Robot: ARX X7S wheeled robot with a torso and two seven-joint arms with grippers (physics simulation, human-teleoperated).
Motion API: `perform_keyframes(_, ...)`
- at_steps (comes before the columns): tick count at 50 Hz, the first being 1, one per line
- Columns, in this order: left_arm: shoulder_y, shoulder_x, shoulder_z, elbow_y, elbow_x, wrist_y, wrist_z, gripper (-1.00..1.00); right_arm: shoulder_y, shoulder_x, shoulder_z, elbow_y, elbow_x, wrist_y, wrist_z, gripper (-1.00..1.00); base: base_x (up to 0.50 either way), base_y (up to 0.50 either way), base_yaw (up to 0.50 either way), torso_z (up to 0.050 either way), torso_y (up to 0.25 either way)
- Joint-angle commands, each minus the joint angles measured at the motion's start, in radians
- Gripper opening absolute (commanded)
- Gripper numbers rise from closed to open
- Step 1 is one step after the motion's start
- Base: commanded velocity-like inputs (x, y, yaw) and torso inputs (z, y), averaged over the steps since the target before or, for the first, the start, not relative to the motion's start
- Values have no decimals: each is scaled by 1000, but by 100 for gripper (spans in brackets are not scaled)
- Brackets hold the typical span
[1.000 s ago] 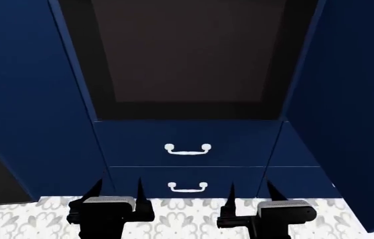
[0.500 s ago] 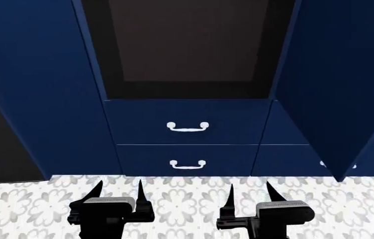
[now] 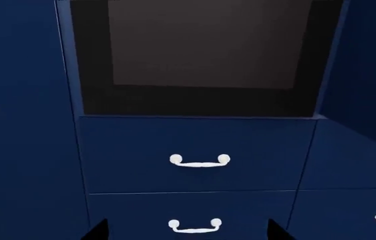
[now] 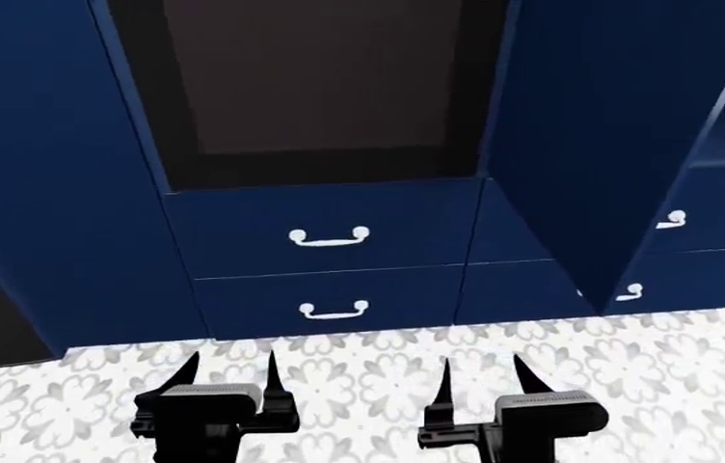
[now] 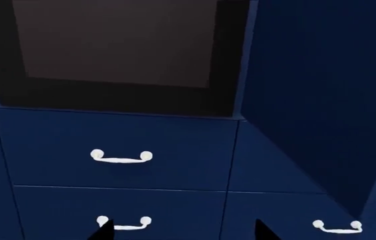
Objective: Pick the teapot from the counter and place it in the cabinet.
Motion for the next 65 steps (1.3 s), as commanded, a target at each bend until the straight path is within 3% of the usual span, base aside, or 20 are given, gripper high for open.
perform_keyframes(1, -1, -8, 9, -1, -11, 1, -9, 100, 0, 8, -13, 0, 5, 0, 7, 100, 0, 0, -500, 0, 0)
perform_keyframes(65, -12, -40, 52, -17, -50, 16, -46, 100, 15, 39, -54, 16, 31, 1, 54, 100, 0, 0, -500, 0, 0)
